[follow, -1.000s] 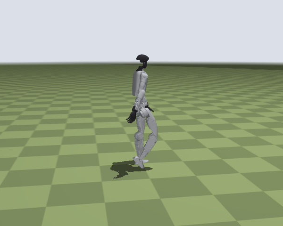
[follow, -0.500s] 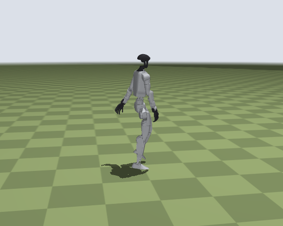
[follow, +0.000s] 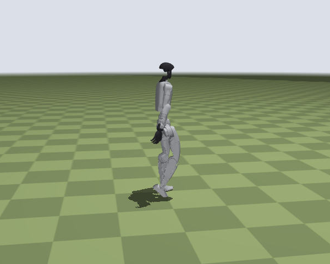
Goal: Upper body actions
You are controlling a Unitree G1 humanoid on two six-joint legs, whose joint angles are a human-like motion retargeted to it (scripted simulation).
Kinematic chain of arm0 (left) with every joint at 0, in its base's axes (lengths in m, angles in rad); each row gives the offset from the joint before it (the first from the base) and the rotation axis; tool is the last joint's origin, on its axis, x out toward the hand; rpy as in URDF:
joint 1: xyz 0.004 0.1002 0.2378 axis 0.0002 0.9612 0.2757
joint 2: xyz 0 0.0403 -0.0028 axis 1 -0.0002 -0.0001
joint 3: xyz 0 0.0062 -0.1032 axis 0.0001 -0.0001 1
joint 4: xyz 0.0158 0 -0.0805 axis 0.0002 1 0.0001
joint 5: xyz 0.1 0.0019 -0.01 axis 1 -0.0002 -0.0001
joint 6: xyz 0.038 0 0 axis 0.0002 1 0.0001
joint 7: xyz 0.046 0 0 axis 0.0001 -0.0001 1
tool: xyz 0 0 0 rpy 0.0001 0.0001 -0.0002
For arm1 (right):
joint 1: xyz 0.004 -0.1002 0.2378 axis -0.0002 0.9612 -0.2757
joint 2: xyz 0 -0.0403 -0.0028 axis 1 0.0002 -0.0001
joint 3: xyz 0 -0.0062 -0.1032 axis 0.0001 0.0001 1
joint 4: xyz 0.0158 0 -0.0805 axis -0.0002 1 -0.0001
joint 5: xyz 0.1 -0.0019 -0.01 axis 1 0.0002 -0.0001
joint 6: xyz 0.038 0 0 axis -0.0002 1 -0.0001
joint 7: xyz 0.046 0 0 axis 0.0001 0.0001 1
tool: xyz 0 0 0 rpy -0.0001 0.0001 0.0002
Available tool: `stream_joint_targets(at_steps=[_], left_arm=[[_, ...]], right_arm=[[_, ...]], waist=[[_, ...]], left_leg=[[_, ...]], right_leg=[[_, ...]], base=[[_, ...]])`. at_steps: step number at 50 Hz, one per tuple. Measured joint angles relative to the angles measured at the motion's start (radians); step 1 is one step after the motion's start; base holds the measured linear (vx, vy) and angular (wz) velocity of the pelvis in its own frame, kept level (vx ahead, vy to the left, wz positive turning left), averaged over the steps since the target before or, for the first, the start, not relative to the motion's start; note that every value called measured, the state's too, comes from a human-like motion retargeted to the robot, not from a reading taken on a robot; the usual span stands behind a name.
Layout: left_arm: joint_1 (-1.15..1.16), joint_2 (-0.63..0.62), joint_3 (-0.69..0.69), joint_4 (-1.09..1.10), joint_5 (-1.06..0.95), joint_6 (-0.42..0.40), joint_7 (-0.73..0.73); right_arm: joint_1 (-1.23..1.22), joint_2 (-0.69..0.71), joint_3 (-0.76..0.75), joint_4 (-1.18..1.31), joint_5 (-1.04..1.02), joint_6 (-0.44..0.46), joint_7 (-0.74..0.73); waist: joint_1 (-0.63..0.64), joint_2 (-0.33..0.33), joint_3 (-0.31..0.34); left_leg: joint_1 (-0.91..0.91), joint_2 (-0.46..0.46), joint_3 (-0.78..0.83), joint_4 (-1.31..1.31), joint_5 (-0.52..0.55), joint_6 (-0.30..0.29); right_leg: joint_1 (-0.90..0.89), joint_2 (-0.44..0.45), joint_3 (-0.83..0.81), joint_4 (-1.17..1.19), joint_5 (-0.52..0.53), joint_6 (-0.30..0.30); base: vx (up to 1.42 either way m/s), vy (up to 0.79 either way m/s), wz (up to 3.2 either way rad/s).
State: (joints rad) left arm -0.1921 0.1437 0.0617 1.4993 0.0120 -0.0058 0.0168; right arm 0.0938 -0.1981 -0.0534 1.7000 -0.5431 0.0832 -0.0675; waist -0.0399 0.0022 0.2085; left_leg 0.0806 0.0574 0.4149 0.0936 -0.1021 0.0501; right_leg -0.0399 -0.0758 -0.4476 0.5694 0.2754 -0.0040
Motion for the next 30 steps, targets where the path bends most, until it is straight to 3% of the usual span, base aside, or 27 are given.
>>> stream_joint_targets(at_steps=[2, 5, 10, 14, 17, 20, 22, 23, 25, 26, 28, 30], left_arm=[[-0.087, 0.012, -0.030, -0.070, -0.006, -0.021, -0.017], [-0.202, 0.061, -0.060, -0.194, 0.037, -0.033, -0.081], [-0.215, 0.046, -0.052, -0.273, 0.121, -0.026, 0.060], [-0.143, 0.040, -0.054, -0.272, 0.092, -0.059, 0.043], [-0.032, 0.006, -0.049, -0.214, 0.091, -0.050, 0.017], [0.099, -0.019, -0.022, -0.139, 0.080, -0.051, 0.031], [0.190, -0.020, 0.023, -0.050, 0.085, -0.042, 0.018], [0.213, -0.012, 0.042, -0.014, 0.095, -0.033, 0.008], [0.239, 0.036, 0.100, 0.083, 0.134, 0.027, -0.011], [0.242, 0.052, 0.115, 0.113, 0.131, 0.057, -0.003], [0.252, 0.077, 0.150, 0.155, 0.122, 0.106, 0.001], [0.295, 0.097, 0.216, 0.172, 0.125, 0.148, -0.039]], right_arm=[[0.038, -0.040, -0.027, 0.000, 0.075, 0.034, -0.047], [0.109, -0.093, -0.058, 0.000, 0.203, 0.088, -0.097], [0.182, -0.087, -0.137, 0.000, 0.253, 0.061, -0.163], [0.170, -0.063, -0.134, 0.000, 0.265, 0.042, -0.137], [0.130, -0.031, -0.094, 0.000, 0.264, 0.041, -0.086], [0.073, -0.012, 0.018, 0.000, 0.252, 0.072, -0.060], [-0.016, 0.016, 0.141, 0.000, 0.162, 0.104, -0.074], [-0.060, 0.029, 0.186, 0.000, 0.114, 0.105, -0.068], [-0.243, 0.077, 0.273, 0.000, -0.042, 0.052, -0.022], [-0.307, 0.092, 0.287, -0.039, -0.087, 0.011, 0.001], [-0.407, 0.104, 0.298, -0.145, -0.149, -0.062, 0.038], [-0.500, 0.108, 0.271, -0.298, -0.166, -0.149, 0.049]], waist=[[-0.013, 0.007, 0.045], [-0.051, 0.022, 0.070], [-0.054, 0.028, 0.072], [-0.038, 0.021, 0.040], [-0.033, 0.015, 0.002], [-0.052, -0.010, -0.045], [-0.008, -0.049, -0.082], [0.015, -0.069, -0.095], [0.026, -0.089, -0.088], [0.047, -0.087, -0.072], [0.094, -0.097, -0.038], [0.210, -0.110, -0.009]], left_leg=[[-0.002, 0.014, 0.008, 0.003, -0.005, 0.009], [-0.050, 0.045, 0.004, 0.047, -0.016, 0.011], [-0.043, 0.060, -0.003, 0.060, -0.013, 0.024], [0.011, 0.028, 0.034, -0.012, 0.008, 0.019], [0.044, -0.011, 0.051, -0.045, 0.014, 0.014], [0.043, -0.046, 0.050, -0.002, -0.008, 0.003], [-0.026, -0.071, 0.069, 0.159, -0.001, -0.020], [-0.081, -0.064, 0.092, 0.263, 0.048, -0.029], [-0.352, 0.037, 0.032, 0.669, 0.263, -0.004], [-0.479, 0.009, -0.059, 0.791, 0.284, 0.002], [-0.664, -0.013, -0.129, 0.997, 0.259, -0.027], [-0.821, 0.149, -0.014, 1.225, 0.196, 0.025]], right_leg=[[-0.119, -0.001, 0.044, 0.160, 0.060, -0.035], [-0.254, -0.035, 0.034, 0.341, -0.023, -0.070], [-0.276, 0.001, 0.091, 0.396, -0.021, -0.041], [-0.165, 0.020, 0.127, 0.275, -0.002, -0.025], [0.012, 0.044, 0.134, 0.026, 0.007, 0.022], [0.180, 0.031, 0.079, -0.238, -0.163, 0.102], [0.231, -0.015, 0.055, -0.399, -0.297, 0.077], [0.222, -0.040, 0.083, -0.439, -0.293, 0.060], [0.222, -0.050, 0.052, -0.535, -0.239, 0.048], [0.218, -0.049, 0.059, -0.559, -0.219, 0.050], [0.210, -0.062, 0.012, -0.590, -0.194, 0.045], [0.150, -0.075, 0.062, -0.567, -0.189, 0.017]], base=[[-0.35, 0.11, -0.68], [-0.22, 0.11, -0.17], [0.01, 0.01, -0.13], [0.04, 0.02, -0.42], [0.11, 0.00, 0.11], [0.13, -0.02, 0.36], [0.04, 0.01, -0.37], [-0.17, -0.12, -0.12], [-0.41, -0.24, 0.66], [-0.54, -0.26, 0.60], [-0.50, -0.17, -0.12], [-0.27, -0.08, -0.93]])
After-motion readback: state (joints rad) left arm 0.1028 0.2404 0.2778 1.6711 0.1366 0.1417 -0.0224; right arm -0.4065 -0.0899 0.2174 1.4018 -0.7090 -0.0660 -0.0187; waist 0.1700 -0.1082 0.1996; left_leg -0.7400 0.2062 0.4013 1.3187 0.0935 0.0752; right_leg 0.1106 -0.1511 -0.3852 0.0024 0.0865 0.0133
